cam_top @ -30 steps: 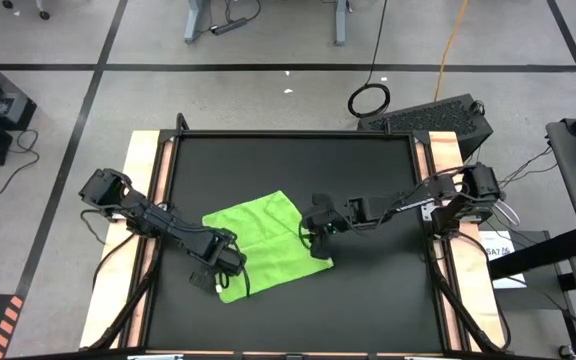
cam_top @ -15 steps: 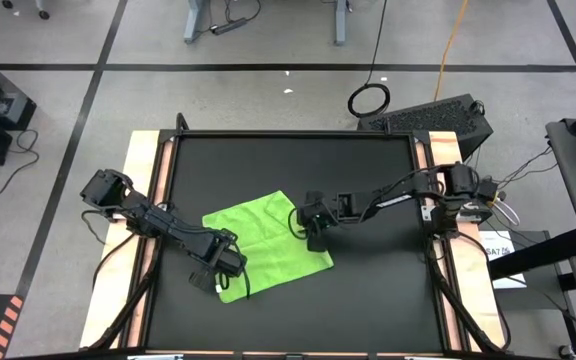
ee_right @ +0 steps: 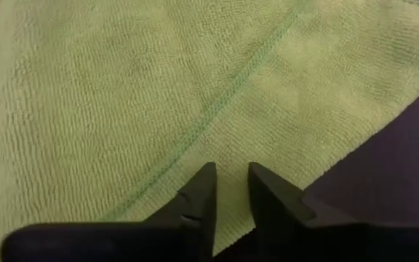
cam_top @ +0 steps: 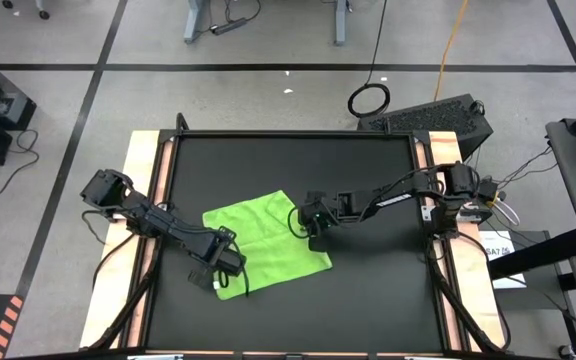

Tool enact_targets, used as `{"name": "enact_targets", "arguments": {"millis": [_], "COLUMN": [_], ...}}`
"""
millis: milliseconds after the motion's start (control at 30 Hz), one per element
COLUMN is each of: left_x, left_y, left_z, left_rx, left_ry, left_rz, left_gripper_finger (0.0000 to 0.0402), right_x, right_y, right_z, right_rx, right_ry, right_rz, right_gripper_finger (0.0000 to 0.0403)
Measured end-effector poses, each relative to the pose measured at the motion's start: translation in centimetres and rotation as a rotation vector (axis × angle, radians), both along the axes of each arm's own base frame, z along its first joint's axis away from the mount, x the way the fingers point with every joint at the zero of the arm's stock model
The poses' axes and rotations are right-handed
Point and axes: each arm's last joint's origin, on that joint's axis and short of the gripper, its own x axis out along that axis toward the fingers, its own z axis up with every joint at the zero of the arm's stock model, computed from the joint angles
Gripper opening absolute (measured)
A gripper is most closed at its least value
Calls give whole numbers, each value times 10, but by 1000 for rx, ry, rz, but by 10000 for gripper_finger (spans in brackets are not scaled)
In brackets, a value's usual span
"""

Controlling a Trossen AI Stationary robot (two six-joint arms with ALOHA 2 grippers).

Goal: Roll towel into tight, uniform cylinder
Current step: Fold the green towel

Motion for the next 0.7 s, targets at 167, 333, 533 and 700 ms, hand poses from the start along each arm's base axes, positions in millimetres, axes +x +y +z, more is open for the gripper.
{"name": "enact_targets", "arguments": {"millis": [167, 333, 533, 700], "left_x": [-3, -4, -4, -5], "left_y": [2, 3, 3, 4], "left_z": [0, 0, 1, 1], "left_rx": [37, 59, 58, 64], "left_ry": [24, 35, 34, 45], "left_rz": [-3, -6, -5, -5], "left_gripper_finger": [33, 33, 33, 33], "right_x": [-3, -4, -8, -16], "right_y": [1, 1, 2, 2], "right_z": [-2, -1, 15, 40], "right_rx": [10, 34, 34, 10], "right_ry": [35, 48, 16, -23], "right_rz": [-8, -40, -46, -75], "right_gripper_finger": [13, 4, 1, 0]}}
